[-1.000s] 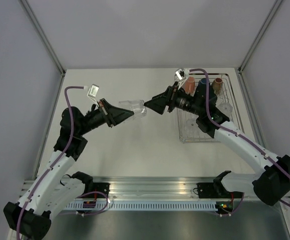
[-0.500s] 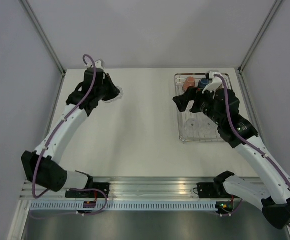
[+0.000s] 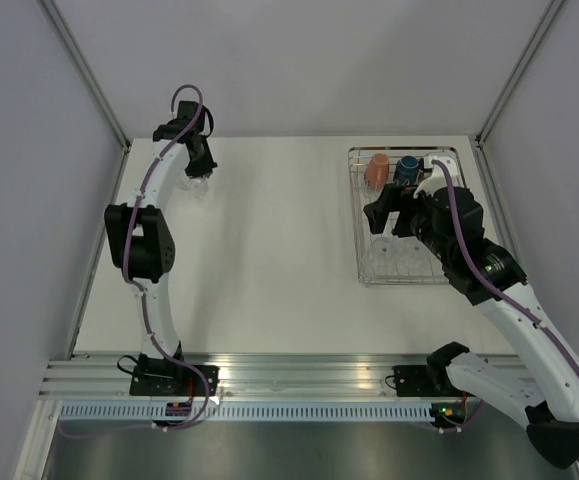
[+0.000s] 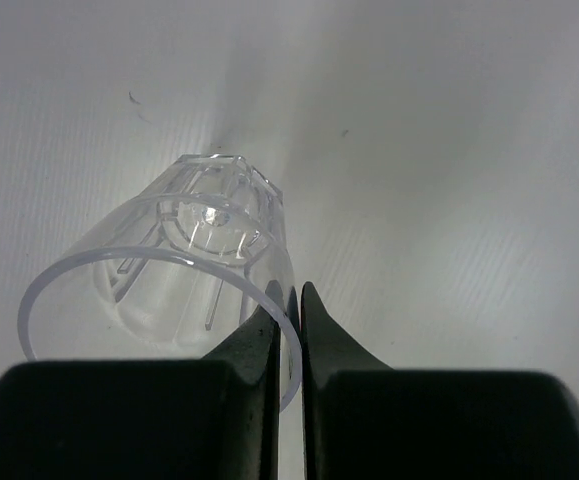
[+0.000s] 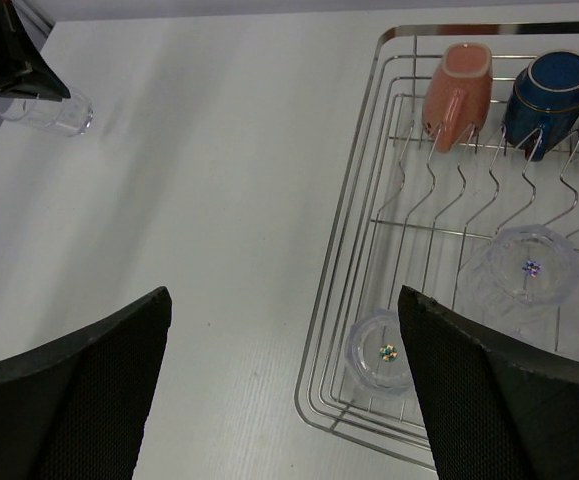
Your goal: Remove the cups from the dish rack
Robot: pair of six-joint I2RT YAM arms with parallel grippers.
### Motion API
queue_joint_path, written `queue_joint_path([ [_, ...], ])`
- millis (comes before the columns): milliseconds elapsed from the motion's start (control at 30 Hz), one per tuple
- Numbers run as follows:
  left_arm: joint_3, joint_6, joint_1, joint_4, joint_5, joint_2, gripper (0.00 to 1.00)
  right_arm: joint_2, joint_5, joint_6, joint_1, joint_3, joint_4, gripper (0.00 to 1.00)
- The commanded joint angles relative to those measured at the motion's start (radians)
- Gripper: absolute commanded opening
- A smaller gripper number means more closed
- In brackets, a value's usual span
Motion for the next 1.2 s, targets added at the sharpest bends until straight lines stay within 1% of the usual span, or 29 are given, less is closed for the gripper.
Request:
queue_joint_path([
  [0,0.169,0.067,0.022,-0.112,-0.036,0.091,0.02,0.003,0.021,-0.029,-0.002,-0.014,-0.019,0.98],
  [67,0.226,0.074,0.036,-0.135,-0.031,0.166,0.02,0.013,0.018,-0.032,-0.003,-0.012,-0.025,0.98],
  [133,0.318,0.083,0.047,-0.155,-0.031,0.247,0.02,0.02,0.014,-0.039,-0.003,-0.014,-0.034,0.98],
  [200,0.386,0.093,0.06,-0.177,-0.026,0.29,0.02,0.024,0.01,-0.042,-0.002,-0.014,-0.042,0.98],
  [233,0.401,0.095,0.065,-0.181,-0.026,0.328,0.02,0.024,0.007,-0.044,-0.002,-0.016,-0.043,0.98],
  [300,0.429,0.103,0.074,-0.19,-0.025,0.355,0.02,0.032,0.006,-0.055,-0.003,-0.008,-0.057,0.98],
  [433,0.447,0.115,0.082,-0.19,-0.051,0.398,0.05,0.061,0.058,-0.07,-0.003,0.04,-0.12,0.98],
  [533,0.473,0.124,0.087,-0.192,-0.036,0.41,0.11,0.089,0.072,-0.067,-0.002,0.073,-0.16,0.98],
  [567,0.473,0.127,0.087,-0.19,-0.033,0.41,0.16,0.095,0.075,-0.07,-0.002,0.078,-0.169,0.98],
  [633,0.475,0.13,0.088,-0.193,-0.028,0.408,0.22,0.11,0.107,-0.07,-0.003,0.087,-0.189,0.98],
  [667,0.475,0.133,0.09,-0.197,-0.026,0.407,0.28,0.113,0.121,-0.07,-0.003,0.089,-0.195,0.98],
  [733,0.475,0.135,0.093,-0.206,-0.023,0.386,0.34,0.121,0.163,-0.069,-0.002,0.098,-0.22,0.98],
  [767,0.469,0.135,0.093,-0.209,-0.019,0.372,0.41,0.124,0.179,-0.067,-0.002,0.101,-0.227,0.98],
  [800,0.467,0.138,0.093,-0.207,-0.01,0.358,0.44,0.132,0.199,-0.064,-0.002,0.103,-0.246,0.98],
  [833,0.461,0.133,0.093,-0.21,-0.002,0.323,0.51,0.138,0.228,-0.053,-0.003,0.103,-0.263,0.98],
  [900,0.454,0.127,0.093,-0.212,0.018,0.283,0.59,0.145,0.247,-0.041,-0.002,0.098,-0.27,0.98],
  [933,0.449,0.123,0.093,-0.21,0.027,0.237,0.64,0.145,0.25,-0.03,-0.003,0.093,-0.275,0.98],
  [967,0.431,0.107,0.093,-0.207,0.038,0.214,0.76,0.145,0.259,-0.017,-0.002,0.087,-0.277,0.98],
  [1033,0.398,0.097,0.091,-0.197,0.073,0.128,0.82,0.138,0.235,-0.001,-0.003,0.058,-0.261,0.98],
  [1067,0.362,0.087,0.091,-0.18,0.087,0.093,0.95,0.133,0.221,0.006,-0.002,0.049,-0.255,0.98],
  [1100,0.342,0.081,0.091,-0.171,0.102,0.064,0.99,0.126,0.215,0.014,-0.002,0.028,-0.24,0.98],
  [1133,0.32,0.075,0.09,-0.163,0.11,-0.002,0.99,0.125,0.205,0.016,-0.003,0.018,-0.232,0.98],
  [1167,0.275,0.066,0.088,-0.145,0.118,-0.035,0.99,0.13,0.201,0.02,-0.002,0.003,-0.224,0.98],
])
